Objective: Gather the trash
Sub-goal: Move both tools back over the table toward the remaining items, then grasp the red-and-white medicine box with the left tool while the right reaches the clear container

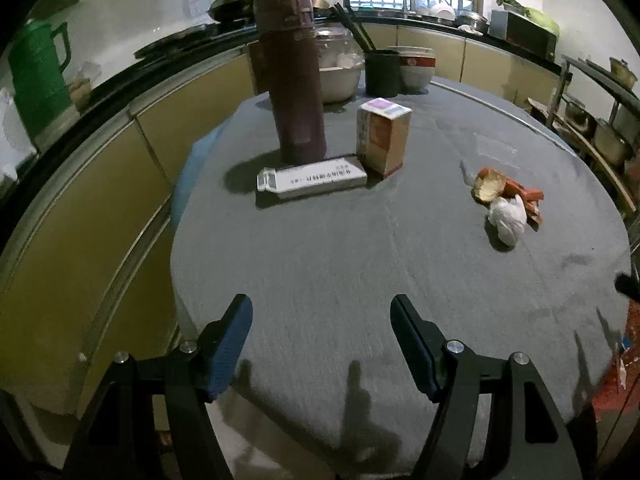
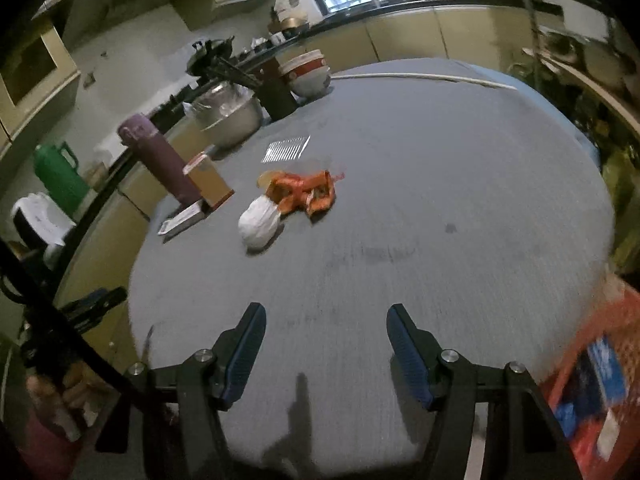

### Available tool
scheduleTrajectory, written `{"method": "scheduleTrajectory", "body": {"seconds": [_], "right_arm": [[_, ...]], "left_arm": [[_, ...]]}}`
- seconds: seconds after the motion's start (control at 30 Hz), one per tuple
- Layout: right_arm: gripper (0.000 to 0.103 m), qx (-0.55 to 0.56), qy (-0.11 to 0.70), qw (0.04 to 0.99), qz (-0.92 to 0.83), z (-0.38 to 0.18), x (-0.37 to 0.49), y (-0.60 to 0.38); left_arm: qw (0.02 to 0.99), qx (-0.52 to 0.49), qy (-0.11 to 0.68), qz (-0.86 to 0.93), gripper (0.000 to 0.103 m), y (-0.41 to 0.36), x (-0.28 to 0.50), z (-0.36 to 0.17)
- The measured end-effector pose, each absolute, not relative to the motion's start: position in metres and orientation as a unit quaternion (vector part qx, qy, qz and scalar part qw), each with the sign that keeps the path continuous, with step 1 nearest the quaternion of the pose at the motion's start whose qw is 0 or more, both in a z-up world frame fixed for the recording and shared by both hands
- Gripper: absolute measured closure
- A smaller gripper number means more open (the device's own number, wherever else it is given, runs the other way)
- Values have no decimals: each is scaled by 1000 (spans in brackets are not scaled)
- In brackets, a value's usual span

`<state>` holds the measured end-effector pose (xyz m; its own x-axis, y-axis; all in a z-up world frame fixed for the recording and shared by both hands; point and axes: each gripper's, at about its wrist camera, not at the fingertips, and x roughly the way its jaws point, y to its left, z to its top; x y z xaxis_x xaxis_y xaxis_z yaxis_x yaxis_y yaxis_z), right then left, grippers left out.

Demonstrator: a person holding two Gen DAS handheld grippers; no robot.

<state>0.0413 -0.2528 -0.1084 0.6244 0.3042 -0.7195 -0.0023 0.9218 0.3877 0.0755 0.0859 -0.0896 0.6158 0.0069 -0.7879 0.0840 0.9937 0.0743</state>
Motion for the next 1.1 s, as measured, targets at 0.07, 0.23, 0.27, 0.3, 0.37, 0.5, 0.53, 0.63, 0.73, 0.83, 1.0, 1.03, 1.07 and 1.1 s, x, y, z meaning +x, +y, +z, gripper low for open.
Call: {"method": "scheduleTrajectory", "body": {"seconds": [0.07,0.23,0.27,0.3,0.37,0.5,0.53,0.63,0.73,0.83,1.0,1.03,1.07,1.1], "right_arm": [[37,186,422,882,95,-105,67,-253],[37,198,412,882,116,-93,124,-245],[36,188,413,883,118,-91,133,-240],[36,169,416,885,120,-89,144,-234],[36,138,423,887,124,-87,161,-224],[36,115,439,880,140,-88,190,-213],[36,117,447,876,141,-89,199,-212],[36,143,449,870,145,-93,210,-213],[35,171,453,864,140,-98,217,-216],[35,205,456,855,136,-104,221,-221],[33,245,457,845,134,-110,228,-222],[33,248,457,844,132,-110,229,-221],[32,249,458,843,130,-111,231,-219],[32,249,460,843,126,-111,233,-217]], "left_arm": [[900,55,432,-24,31,86,87,-85],[910,76,406,-23,29,77,122,-70],[912,79,402,-31,28,73,130,-67],[912,81,400,-39,26,71,138,-66],[912,81,399,-47,24,65,153,-64],[910,71,403,-69,24,52,183,-62],[909,68,404,-73,24,47,193,-61],[909,62,402,-87,24,33,216,-59],[908,82,401,-96,23,18,234,-61],[905,111,399,-95,23,5,250,-67],[895,159,403,-109,23,-9,263,-77],[888,167,411,-116,23,-11,266,-81],[884,173,418,-118,23,-12,268,-85],[881,176,422,-120,23,-13,269,-89]]}}
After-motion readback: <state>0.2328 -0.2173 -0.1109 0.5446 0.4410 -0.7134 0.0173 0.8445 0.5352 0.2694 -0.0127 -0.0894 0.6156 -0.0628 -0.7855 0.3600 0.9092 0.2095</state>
